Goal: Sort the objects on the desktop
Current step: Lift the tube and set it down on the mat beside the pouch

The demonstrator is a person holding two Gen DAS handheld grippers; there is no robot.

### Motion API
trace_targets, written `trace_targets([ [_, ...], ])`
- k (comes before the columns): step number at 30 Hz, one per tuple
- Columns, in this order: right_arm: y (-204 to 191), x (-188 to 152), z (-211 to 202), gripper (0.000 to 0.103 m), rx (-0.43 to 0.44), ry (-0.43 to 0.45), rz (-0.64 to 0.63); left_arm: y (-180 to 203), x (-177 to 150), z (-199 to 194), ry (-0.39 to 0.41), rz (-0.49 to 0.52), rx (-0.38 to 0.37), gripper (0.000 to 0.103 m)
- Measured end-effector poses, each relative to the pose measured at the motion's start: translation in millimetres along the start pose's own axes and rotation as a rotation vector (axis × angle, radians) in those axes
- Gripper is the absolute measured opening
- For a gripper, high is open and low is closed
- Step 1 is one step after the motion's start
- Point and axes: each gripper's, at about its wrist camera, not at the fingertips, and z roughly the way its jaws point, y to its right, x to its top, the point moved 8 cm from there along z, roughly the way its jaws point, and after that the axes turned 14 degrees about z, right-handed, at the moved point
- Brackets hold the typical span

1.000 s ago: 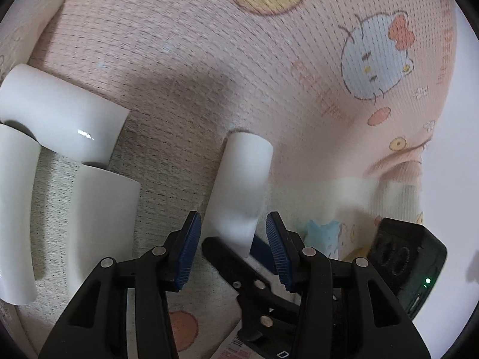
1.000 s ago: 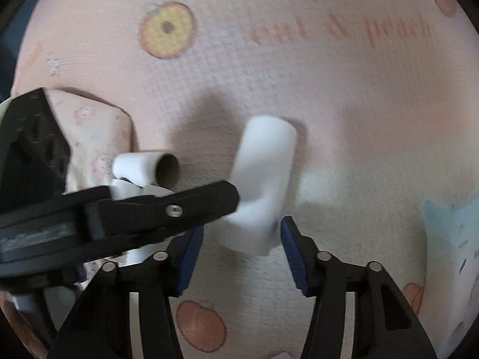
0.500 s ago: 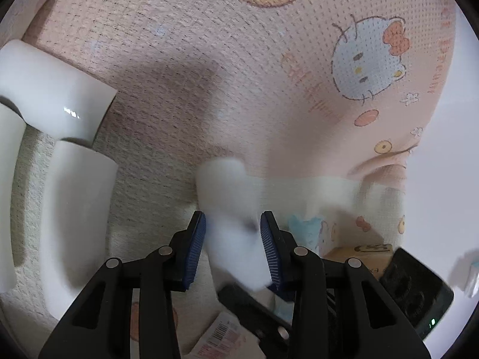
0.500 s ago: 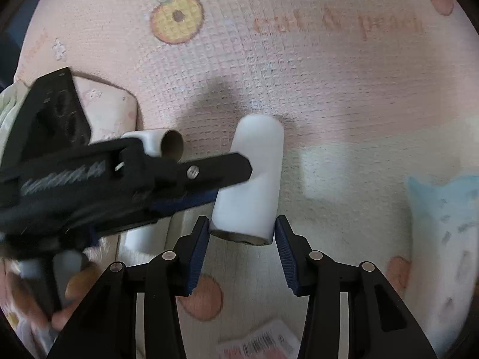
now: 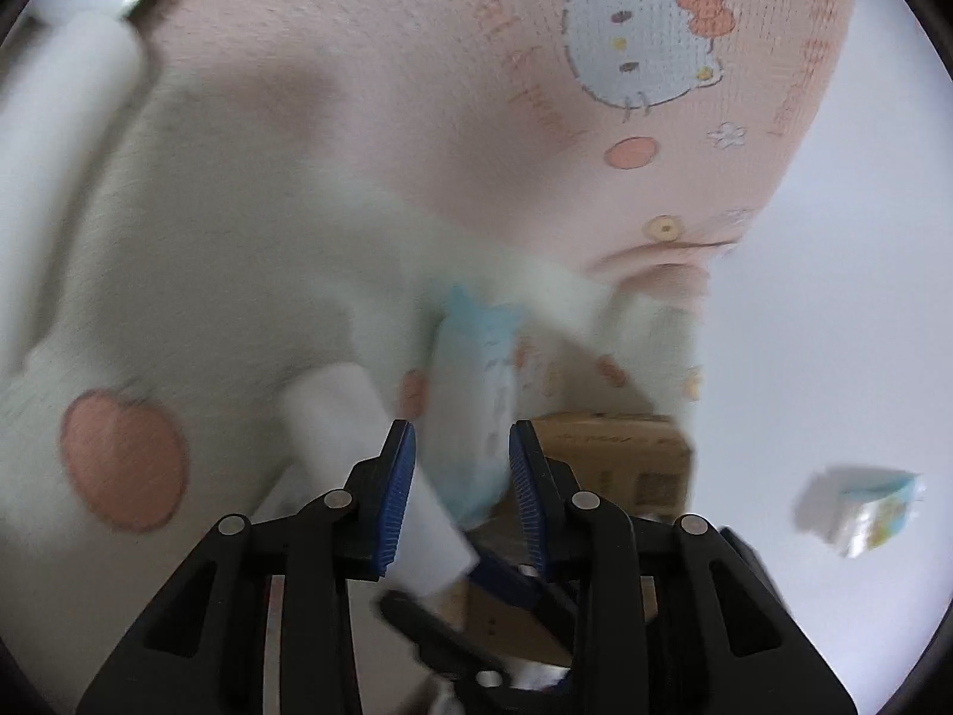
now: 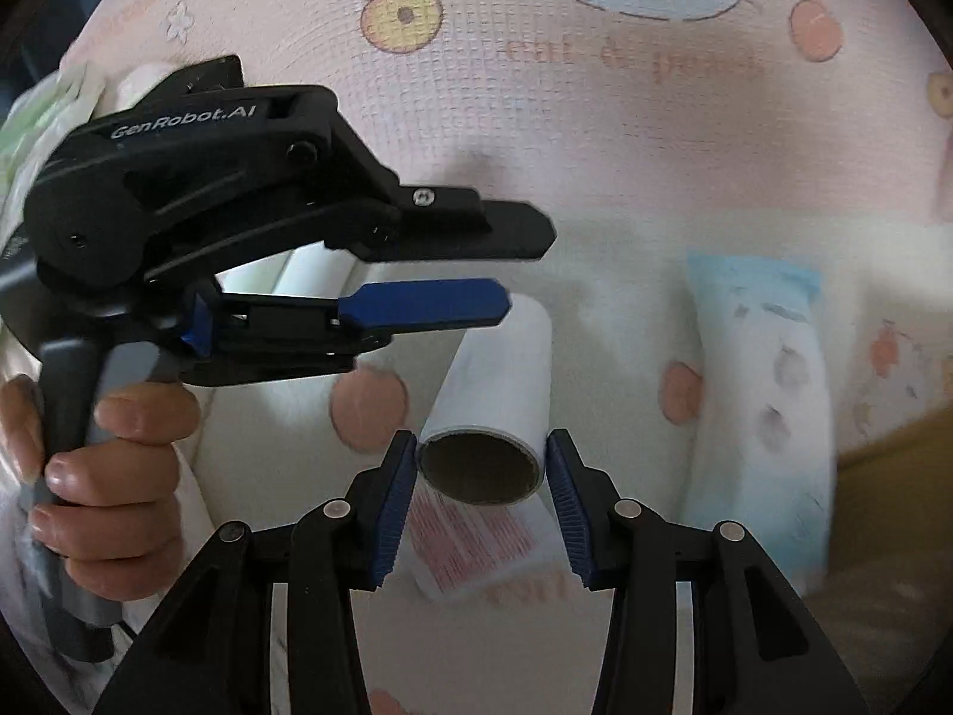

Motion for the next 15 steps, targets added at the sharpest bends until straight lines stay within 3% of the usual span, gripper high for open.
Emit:
trace_targets([
  [4, 11, -21, -10, 0.042, -0.025, -0.008, 0.011, -15, -6, -8, -0.011, -0.017, 0.085, 0.035],
  [8, 20, -43, -10, 0.042, -0.044, -0.032, 0.019, -23, -12, -10, -0.028, -0.019, 0.122, 0.035],
  [14, 37, -65, -10, 0.042, -0.007, -0.053, 0.105, -17, -33, 1, -0.112, 0.049, 0.175, 0.036],
  [15, 40, -68, -8, 0.042, 0.001, -0.057, 0.123, -17, -38, 4, -0.128, 0.058, 0.190, 0.040],
])
